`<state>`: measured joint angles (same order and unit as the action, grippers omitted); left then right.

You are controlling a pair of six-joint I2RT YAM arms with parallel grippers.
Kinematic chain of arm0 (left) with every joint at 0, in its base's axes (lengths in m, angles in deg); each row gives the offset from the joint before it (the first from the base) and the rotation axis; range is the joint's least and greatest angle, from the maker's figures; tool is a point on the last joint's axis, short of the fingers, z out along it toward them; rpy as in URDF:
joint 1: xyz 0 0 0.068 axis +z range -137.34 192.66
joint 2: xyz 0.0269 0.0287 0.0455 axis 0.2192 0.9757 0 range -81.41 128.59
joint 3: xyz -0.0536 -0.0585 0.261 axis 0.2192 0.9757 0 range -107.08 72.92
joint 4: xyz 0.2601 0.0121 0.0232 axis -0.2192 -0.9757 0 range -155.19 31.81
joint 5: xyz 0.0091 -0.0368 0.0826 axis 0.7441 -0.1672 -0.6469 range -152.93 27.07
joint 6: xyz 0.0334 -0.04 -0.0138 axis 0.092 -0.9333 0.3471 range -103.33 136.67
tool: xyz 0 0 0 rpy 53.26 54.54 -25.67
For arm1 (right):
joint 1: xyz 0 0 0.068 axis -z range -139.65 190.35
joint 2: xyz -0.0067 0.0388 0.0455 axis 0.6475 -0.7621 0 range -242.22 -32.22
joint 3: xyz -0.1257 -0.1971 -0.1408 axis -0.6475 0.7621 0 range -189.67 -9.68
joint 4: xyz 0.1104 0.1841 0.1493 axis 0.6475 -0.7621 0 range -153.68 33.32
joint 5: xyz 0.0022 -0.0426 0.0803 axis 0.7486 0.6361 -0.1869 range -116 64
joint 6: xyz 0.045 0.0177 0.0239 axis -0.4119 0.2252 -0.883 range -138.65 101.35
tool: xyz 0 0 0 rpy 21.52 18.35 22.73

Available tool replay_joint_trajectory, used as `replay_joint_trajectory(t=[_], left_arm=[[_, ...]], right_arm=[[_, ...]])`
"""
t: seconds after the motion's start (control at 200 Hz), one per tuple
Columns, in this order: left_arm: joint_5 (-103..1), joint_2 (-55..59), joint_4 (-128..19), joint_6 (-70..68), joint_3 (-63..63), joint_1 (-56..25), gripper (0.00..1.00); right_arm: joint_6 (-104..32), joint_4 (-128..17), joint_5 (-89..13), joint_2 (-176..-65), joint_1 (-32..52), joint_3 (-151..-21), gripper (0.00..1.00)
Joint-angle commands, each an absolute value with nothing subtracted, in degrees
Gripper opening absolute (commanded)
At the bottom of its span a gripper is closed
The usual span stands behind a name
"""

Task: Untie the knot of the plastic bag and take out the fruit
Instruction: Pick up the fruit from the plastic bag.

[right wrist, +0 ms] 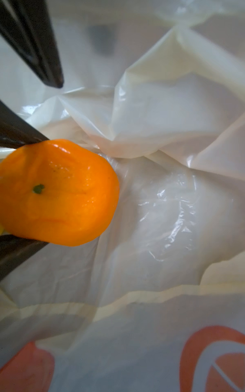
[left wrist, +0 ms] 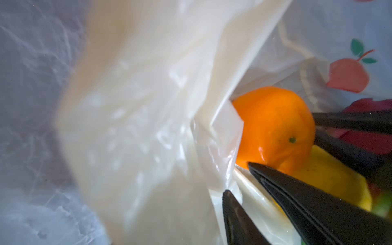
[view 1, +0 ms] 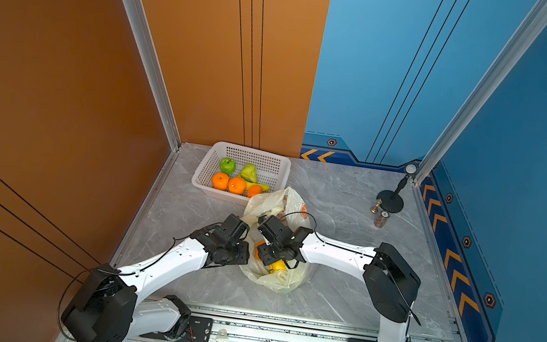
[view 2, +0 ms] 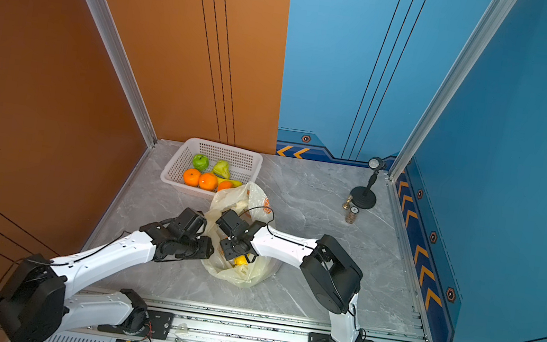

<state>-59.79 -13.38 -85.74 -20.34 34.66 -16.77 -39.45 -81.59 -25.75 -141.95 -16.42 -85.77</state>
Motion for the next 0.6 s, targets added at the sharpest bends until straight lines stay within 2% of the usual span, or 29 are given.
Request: replay_joint_trajectory(t=[0.0, 0.145, 0.245, 0.596], left_arm=[[-59.3, -14.96, -84.13, -16.84, 32.36, -14.93, 0.51], [-56.88, -12.66, -81.93, -14.77, 30.25, -11.73, 0.52], [-55.55, -10.27, -81.92, -14.35, 28.37, -10.12, 0.48], [-54.28, -7.05, -80.78, -14.28, 26.95, -10.07, 0.46]], right_arm=[[-39.22, -81.03, -26.22, -138.02, -15.92, -84.45, 0.52], [-39.46, -80.79, -26.9, -135.84, -15.72, -83.27, 0.52], [-39.57, -80.3, -27.87, -133.53, -15.47, -82.24, 0.52], [-42.15, -75.05, -33.07, -125.81, -14.75, -78.76, 0.52]])
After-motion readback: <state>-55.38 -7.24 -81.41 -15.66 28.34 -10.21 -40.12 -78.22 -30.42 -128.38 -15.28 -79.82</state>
